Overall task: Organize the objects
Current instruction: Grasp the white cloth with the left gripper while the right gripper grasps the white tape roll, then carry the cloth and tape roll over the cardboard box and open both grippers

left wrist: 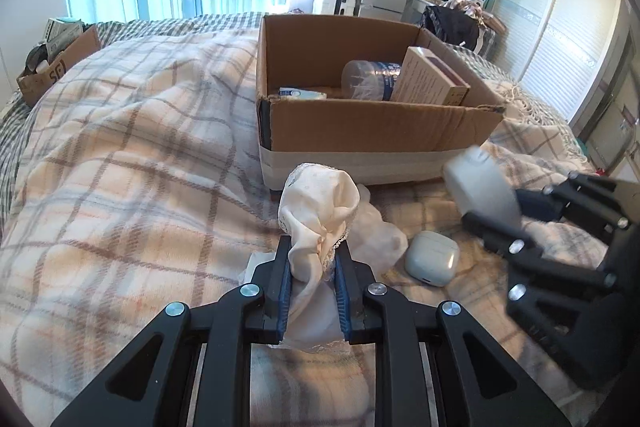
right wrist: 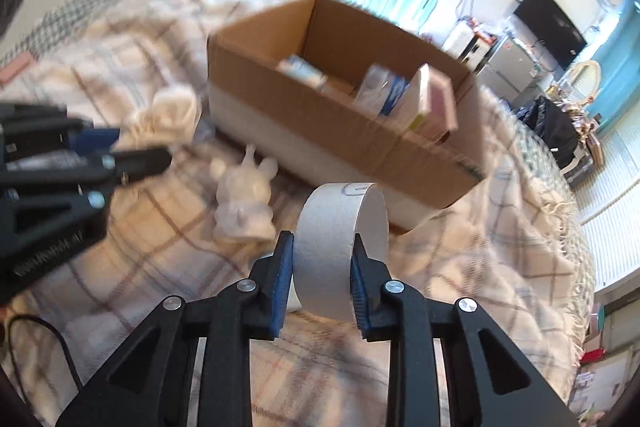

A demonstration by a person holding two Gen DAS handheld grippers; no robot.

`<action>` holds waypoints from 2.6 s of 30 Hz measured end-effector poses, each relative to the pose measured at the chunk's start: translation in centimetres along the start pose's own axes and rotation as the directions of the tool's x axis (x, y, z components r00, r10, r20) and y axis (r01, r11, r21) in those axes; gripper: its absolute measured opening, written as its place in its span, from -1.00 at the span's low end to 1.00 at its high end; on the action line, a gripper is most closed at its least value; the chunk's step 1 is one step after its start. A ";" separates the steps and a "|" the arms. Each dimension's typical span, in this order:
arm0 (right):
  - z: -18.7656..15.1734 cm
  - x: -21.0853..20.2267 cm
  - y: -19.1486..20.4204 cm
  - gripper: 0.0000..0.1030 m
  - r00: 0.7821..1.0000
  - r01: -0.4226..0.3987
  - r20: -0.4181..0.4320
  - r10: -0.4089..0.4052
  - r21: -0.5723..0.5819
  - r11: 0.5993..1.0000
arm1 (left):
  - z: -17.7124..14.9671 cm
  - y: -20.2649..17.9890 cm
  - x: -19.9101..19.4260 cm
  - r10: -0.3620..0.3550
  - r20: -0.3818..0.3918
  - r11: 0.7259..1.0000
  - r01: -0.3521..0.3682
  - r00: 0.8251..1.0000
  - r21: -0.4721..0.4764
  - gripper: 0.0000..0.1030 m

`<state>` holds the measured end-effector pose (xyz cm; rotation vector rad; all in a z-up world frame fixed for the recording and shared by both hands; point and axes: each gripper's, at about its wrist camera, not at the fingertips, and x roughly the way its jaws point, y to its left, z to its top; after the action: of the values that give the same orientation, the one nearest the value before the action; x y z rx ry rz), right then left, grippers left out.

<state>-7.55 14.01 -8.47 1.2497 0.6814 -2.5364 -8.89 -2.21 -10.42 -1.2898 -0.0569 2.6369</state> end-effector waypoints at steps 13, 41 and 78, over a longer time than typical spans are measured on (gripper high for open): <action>6.1 -11.9 -3.4 -0.50 0.961 0.021 0.274 -0.029 0.031 0.999 | 7.0 -2.8 -6.6 -0.057 0.126 0.997 0.051 0.990 0.056 -0.63; 18.8 1.2 -10.4 -0.50 0.957 -0.070 0.288 0.039 0.099 0.993 | 17.7 -0.5 6.4 0.006 0.101 0.998 -0.011 0.995 0.056 -0.62; 6.4 -14.0 -9.6 0.36 0.948 0.019 0.308 -0.083 0.207 0.978 | 10.0 -0.8 -8.8 0.056 0.195 0.998 -0.060 0.979 0.015 0.77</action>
<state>-7.22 19.15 8.95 0.8532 0.3970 -2.8171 -11.39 -2.63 2.71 -1.0382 -0.0209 2.7974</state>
